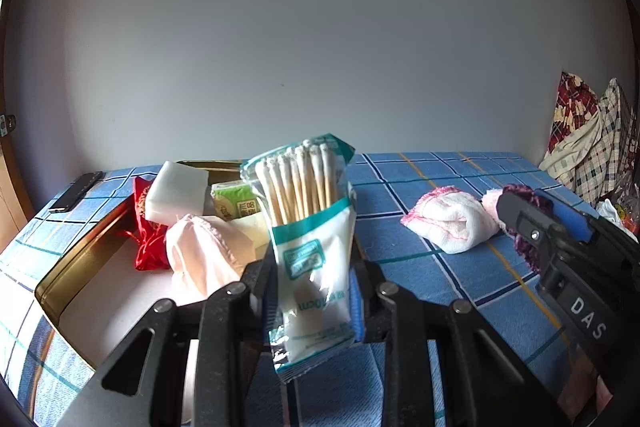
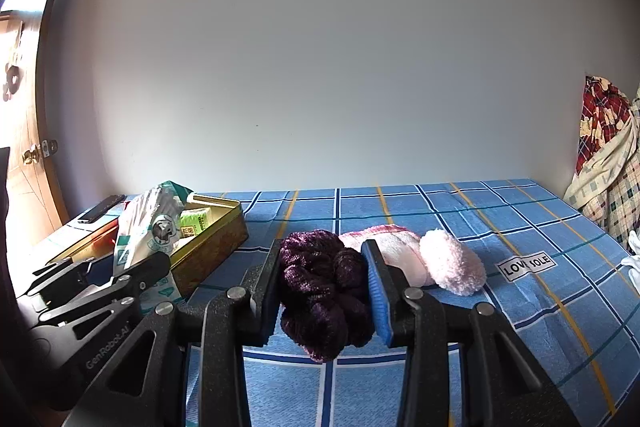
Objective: Organize soft objects
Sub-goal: 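Carry the swab pack with the left gripper while the right carries the scrunchie toward the tray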
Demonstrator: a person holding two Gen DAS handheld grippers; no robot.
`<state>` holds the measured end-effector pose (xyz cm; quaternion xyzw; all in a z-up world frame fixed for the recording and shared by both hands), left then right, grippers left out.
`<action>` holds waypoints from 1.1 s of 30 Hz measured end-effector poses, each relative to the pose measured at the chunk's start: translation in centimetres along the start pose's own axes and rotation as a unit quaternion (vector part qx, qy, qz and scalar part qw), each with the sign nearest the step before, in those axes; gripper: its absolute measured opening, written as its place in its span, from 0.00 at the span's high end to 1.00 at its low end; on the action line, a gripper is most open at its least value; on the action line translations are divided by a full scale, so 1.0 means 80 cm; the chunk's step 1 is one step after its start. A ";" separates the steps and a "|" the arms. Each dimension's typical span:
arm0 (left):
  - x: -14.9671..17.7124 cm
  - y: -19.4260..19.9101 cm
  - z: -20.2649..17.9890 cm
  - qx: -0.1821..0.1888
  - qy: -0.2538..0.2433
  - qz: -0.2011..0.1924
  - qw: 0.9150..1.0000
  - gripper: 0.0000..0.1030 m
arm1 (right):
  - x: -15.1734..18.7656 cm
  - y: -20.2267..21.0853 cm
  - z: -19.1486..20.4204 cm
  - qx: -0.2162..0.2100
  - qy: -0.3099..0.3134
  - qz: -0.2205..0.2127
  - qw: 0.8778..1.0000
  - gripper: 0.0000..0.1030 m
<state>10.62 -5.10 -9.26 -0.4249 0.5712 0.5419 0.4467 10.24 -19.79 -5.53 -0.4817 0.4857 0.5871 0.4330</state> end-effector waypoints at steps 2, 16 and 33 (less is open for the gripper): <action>-0.001 0.004 0.004 -0.002 -0.001 -0.003 1.000 0.74 | 0.001 -0.002 0.004 -0.003 0.001 0.000 1.000 0.61; -0.025 0.015 0.041 -0.017 0.008 -0.017 1.000 0.74 | 0.004 -0.005 0.030 -0.024 0.011 0.000 1.000 0.61; -0.038 0.028 0.110 -0.061 0.008 -0.012 0.998 0.74 | -0.004 -0.016 0.073 -0.061 0.027 -0.004 0.998 0.61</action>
Point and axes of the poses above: each gripper's, at about its wrist camera, not at the fingertips, and y roughly against the way its jaws point, z to its left, x to its underside, the point moved 10 cm from there along -y, roughly the way its jaws point, and after that the axes turned 11 degrees about -z, right-handed, at the moved point
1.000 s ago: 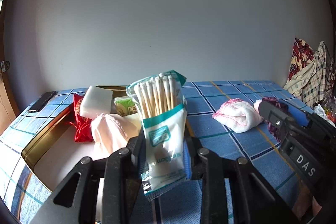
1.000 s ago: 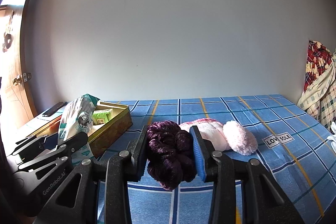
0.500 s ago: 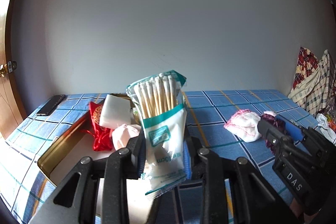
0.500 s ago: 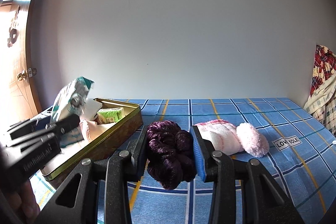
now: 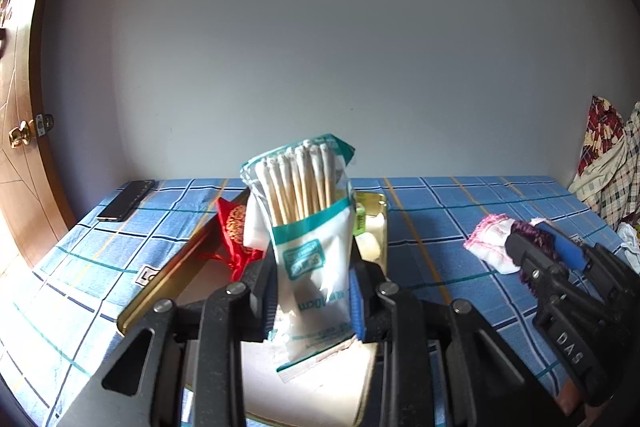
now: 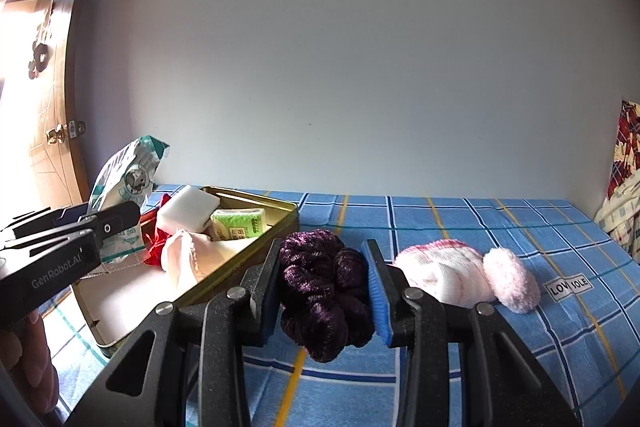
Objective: Organize soft objects
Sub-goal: 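Carry the swab pack with the left gripper while the right carries the scrunchie toward the tray, then lower the swab pack into the tray and open the left gripper while the right releases the scrunchie there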
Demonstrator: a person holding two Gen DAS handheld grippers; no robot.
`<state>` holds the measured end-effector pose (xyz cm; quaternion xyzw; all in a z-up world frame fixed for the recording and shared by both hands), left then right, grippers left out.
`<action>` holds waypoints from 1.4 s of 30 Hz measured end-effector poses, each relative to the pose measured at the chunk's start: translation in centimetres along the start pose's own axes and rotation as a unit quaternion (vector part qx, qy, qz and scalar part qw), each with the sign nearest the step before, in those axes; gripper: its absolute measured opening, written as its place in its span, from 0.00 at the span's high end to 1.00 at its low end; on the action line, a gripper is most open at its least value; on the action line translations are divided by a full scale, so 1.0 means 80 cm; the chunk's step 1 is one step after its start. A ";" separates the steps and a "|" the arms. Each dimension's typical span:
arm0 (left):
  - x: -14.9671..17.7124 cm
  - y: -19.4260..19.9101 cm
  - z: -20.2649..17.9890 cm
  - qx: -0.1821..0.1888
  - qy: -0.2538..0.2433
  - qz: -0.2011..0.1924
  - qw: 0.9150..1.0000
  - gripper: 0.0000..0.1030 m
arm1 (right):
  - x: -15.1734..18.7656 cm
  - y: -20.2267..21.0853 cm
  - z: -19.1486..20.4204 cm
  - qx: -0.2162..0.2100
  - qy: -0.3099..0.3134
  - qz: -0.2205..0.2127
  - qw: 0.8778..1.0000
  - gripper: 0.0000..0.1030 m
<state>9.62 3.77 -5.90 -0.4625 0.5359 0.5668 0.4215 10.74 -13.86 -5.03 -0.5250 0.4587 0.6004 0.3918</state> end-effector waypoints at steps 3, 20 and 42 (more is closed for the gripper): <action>-0.002 -0.003 0.019 -0.015 -0.004 0.006 1.000 0.74 | -0.007 -0.004 0.010 -0.008 0.004 -0.005 1.000 0.61; 0.034 -0.038 0.097 -0.047 -0.003 0.094 0.994 0.74 | -0.032 -0.013 0.059 -0.051 0.017 -0.018 0.998 0.61; 0.038 -0.024 0.124 -0.070 0.014 0.093 0.993 0.13 | -0.030 -0.028 0.100 -0.092 0.033 0.001 0.995 0.61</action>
Point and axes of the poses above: each gripper's, at about its wrist camera, not at the fingertips, and y roughly against the way its jaws point, z to its left, x to its underside, the point moved 10 cm from there along -y, roughly the way its jaws point, and after that the axes turned 11 degrees about -z, right-handed, at the moved point
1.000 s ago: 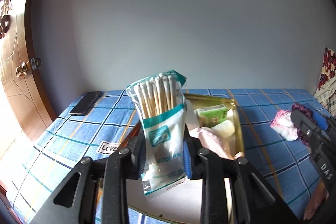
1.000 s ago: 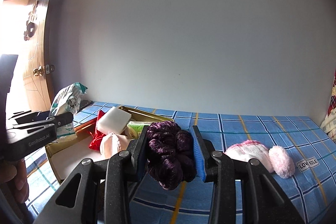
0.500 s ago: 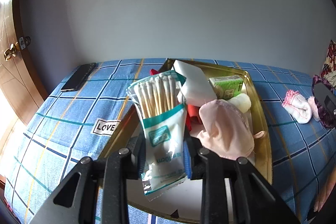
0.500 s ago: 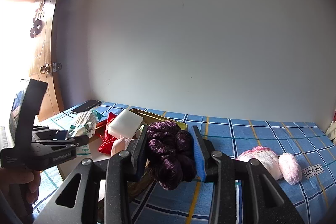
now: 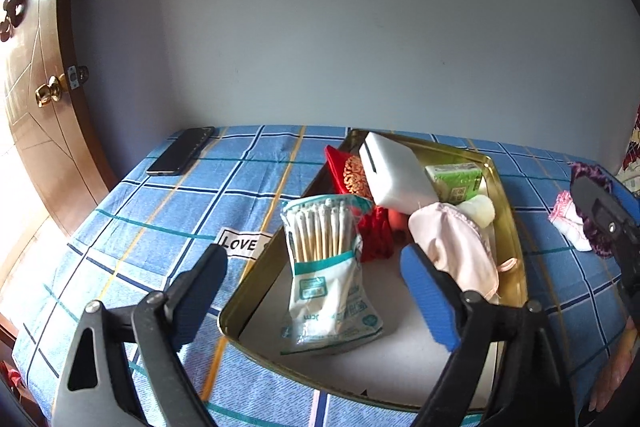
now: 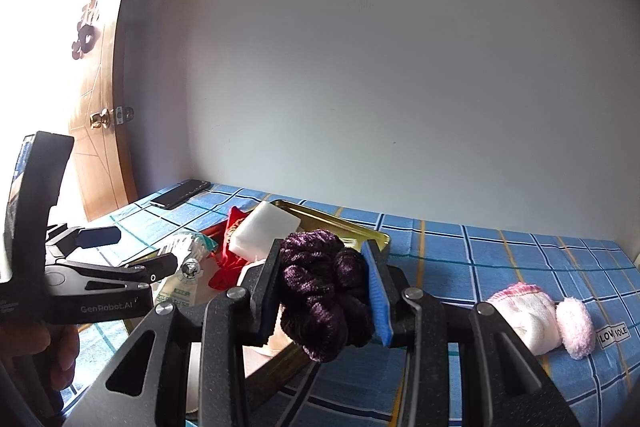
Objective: Organize soft objects
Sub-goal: 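Lower the swab pack into the tray and open the left gripper while the right releases the scrunchie there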
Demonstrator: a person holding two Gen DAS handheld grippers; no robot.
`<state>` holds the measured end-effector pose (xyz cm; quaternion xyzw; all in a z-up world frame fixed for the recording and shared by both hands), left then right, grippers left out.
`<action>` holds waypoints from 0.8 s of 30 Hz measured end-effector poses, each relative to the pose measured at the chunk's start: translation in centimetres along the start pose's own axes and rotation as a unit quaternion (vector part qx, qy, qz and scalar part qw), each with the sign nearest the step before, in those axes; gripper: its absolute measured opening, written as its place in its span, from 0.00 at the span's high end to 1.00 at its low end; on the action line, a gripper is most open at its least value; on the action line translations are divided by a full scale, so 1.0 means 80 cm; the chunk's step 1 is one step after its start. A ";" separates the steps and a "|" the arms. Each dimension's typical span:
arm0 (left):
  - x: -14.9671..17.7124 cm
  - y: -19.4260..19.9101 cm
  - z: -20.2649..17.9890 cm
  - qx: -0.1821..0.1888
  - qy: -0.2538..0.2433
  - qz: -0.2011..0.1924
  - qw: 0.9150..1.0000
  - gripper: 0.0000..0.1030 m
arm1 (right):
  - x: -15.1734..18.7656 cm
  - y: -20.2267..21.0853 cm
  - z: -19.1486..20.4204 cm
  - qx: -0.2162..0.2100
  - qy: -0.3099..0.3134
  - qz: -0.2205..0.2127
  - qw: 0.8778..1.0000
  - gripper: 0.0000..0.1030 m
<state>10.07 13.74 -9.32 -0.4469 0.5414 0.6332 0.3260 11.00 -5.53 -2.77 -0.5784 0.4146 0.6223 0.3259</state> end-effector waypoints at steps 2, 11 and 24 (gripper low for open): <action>0.002 0.003 0.008 -0.009 0.002 -0.003 1.000 0.12 | -0.001 -0.005 0.008 -0.008 0.004 0.003 1.000 0.61; 0.009 0.011 0.032 -0.028 0.010 -0.011 1.000 0.06 | 0.007 -0.040 0.046 -0.050 0.005 0.034 0.998 0.61; 0.011 0.009 0.052 -0.034 0.022 -0.009 0.999 0.06 | 0.035 -0.073 0.096 -0.083 0.032 0.074 0.993 0.61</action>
Point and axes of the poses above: each gripper's, at about its wrist camera, not at the fingertips, and y roughly against the way its jaws point, z to its left, x to its underside, the point moved 10 cm from there along -y, roughly the way its jaws point, and after that the axes turned 11 degrees about -z, right-handed, at the moved point
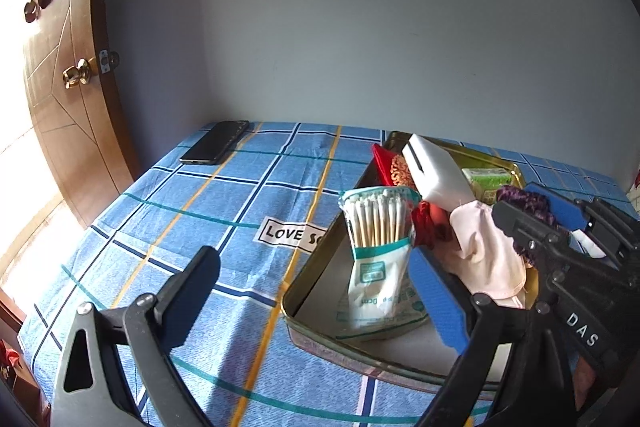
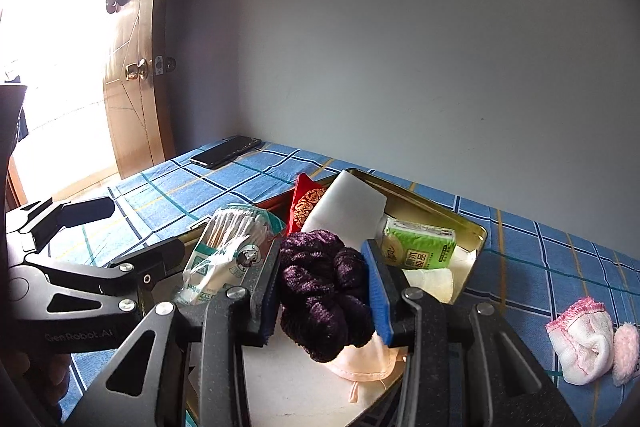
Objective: Organize soft objects
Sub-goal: 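Lower the swab pack into the tray and open the left gripper while the right releases the scrunchie there, then move both grippers back toward the white cloth and pink fluffy ball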
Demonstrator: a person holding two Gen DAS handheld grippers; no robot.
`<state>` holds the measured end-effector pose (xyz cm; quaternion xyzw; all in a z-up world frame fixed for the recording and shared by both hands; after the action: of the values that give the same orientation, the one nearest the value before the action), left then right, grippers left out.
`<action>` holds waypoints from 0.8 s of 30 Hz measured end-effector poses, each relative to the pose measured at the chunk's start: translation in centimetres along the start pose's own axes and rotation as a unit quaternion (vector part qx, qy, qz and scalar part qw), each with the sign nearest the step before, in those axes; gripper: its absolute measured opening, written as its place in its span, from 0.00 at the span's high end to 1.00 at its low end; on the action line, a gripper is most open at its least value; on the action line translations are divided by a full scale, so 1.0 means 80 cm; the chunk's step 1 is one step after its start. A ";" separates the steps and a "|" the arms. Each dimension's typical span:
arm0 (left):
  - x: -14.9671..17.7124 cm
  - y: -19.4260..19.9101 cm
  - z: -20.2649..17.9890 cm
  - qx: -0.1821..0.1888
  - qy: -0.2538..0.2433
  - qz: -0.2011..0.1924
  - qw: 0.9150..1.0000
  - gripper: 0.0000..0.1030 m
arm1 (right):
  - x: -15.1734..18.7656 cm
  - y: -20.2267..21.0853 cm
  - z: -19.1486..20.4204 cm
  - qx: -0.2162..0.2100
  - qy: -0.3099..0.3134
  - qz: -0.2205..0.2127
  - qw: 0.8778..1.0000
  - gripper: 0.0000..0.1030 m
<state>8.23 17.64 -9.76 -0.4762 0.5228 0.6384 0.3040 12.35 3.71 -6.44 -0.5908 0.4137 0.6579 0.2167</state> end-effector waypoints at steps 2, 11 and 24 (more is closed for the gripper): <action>0.000 -0.001 0.004 -0.004 0.001 0.000 1.000 0.06 | 0.001 -0.001 0.000 -0.001 0.001 0.003 1.000 0.61; -0.002 -0.001 0.016 -0.016 0.004 0.001 1.000 0.06 | 0.012 -0.012 0.012 -0.018 0.006 0.023 1.000 0.42; -0.016 0.011 -0.019 -0.001 -0.004 -0.010 1.000 0.06 | -0.005 0.030 -0.029 0.006 -0.032 0.002 0.999 0.31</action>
<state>8.34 16.12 -8.20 -0.4793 0.5159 0.6377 0.3121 11.95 0.55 -5.27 -0.5673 0.4116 0.6743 0.2324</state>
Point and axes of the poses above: each gripper's, at about its wrist camera, not at the fingertips, and y roughly against the way its jaws point, z to its left, x to its underside, the point moved 10 cm from there along -y, roughly the way its jaws point, and after that the axes turned 11 degrees about -z, right-handed, at the moved point
